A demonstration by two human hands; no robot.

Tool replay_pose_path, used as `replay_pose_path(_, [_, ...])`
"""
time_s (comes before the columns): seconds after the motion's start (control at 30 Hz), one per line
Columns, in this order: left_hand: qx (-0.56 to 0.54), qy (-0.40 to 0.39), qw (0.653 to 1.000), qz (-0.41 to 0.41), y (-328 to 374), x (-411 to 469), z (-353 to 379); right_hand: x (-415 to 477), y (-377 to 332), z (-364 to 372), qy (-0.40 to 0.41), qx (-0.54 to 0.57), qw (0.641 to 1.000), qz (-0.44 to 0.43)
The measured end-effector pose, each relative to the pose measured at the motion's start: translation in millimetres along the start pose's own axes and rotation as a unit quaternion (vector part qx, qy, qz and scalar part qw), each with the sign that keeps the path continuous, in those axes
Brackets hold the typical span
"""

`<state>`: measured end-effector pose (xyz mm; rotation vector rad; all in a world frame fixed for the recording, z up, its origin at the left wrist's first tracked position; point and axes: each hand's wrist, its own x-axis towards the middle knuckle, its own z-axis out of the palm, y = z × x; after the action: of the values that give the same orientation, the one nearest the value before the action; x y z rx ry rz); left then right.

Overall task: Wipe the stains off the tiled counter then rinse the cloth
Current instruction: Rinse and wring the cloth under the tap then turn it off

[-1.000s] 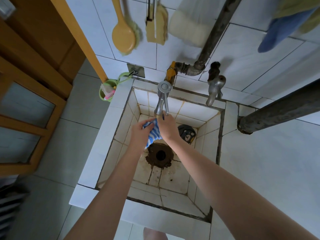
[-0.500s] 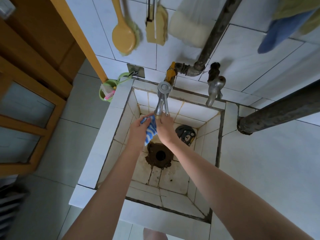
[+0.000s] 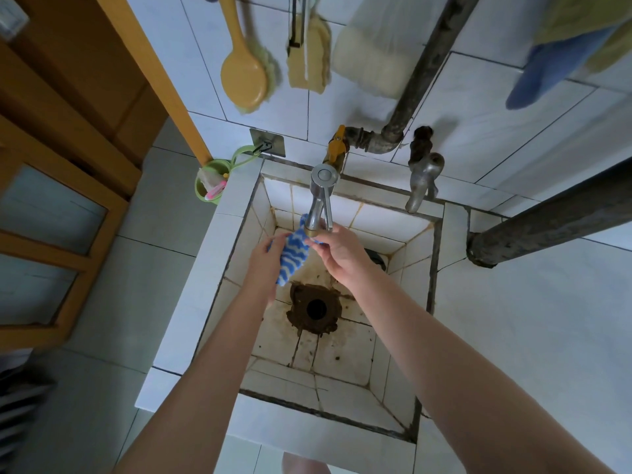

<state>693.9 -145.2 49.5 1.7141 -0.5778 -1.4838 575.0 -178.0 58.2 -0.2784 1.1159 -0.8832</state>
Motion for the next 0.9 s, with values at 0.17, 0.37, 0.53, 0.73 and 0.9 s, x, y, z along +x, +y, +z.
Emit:
replay_pose_path(0.17, [-0.127, -0.085, 0.977, -0.151, 9, -3, 4, 5, 17, 7, 0.083, -0.239, 0.959, -0.125])
replay_pose_path(0.37, [-0.229, -0.04, 0.95, -0.208, 13, -11, 14, 4, 25, 9, 0.005, -0.297, 0.947, -0.124])
replay_pose_path(0.53, [-0.15, -0.051, 0.974, -0.16, 13, -15, 20, 8, 30, 11, 0.009, -0.345, 0.926, -0.152])
replay_pose_path(0.73, [-0.134, -0.104, 0.976, -0.137, 11, -16, 23, 22, 17, 9, 0.123, -0.403, 0.88, -0.219])
replay_pose_path(0.9, [-0.186, -0.109, 0.966, -0.144, 4, -9, 18, 17, 10, 6, 0.167, -0.36, 0.888, -0.233])
